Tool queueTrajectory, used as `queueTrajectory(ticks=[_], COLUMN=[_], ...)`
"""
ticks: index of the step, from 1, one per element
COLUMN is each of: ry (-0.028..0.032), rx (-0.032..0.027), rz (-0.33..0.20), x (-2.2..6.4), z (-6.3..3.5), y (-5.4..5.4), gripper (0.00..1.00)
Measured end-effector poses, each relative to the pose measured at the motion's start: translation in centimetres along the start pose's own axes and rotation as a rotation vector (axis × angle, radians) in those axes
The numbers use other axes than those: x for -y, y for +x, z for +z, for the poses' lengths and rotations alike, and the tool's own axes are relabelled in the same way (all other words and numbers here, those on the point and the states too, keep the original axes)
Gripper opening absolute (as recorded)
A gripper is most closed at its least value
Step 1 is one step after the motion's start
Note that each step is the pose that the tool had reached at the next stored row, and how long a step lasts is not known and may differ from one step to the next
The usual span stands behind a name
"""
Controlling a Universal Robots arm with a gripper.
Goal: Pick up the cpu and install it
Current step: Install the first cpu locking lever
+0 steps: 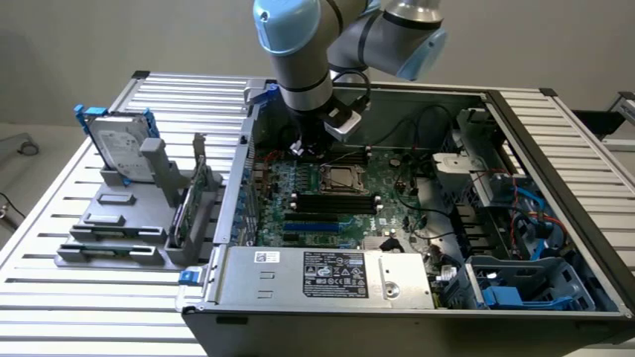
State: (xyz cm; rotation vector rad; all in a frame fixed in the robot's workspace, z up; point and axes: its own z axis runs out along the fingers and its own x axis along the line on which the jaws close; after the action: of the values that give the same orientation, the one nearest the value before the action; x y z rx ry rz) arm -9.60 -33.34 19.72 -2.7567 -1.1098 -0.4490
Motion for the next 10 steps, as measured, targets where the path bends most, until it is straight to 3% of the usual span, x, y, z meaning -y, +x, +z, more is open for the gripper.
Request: queueTrajectory(ticks=[4,9,10], ry=[0.0075,0.028,0.0294], rx=[0.0086,0.0313,0.033], rz=[0.003,0.01,0.01], x=[-0.21,-0.41,-0.47], z=[0.07,0.14,0.16], y=[0.2,0.39,0.45], gripper=[0.11,0.11,0.11])
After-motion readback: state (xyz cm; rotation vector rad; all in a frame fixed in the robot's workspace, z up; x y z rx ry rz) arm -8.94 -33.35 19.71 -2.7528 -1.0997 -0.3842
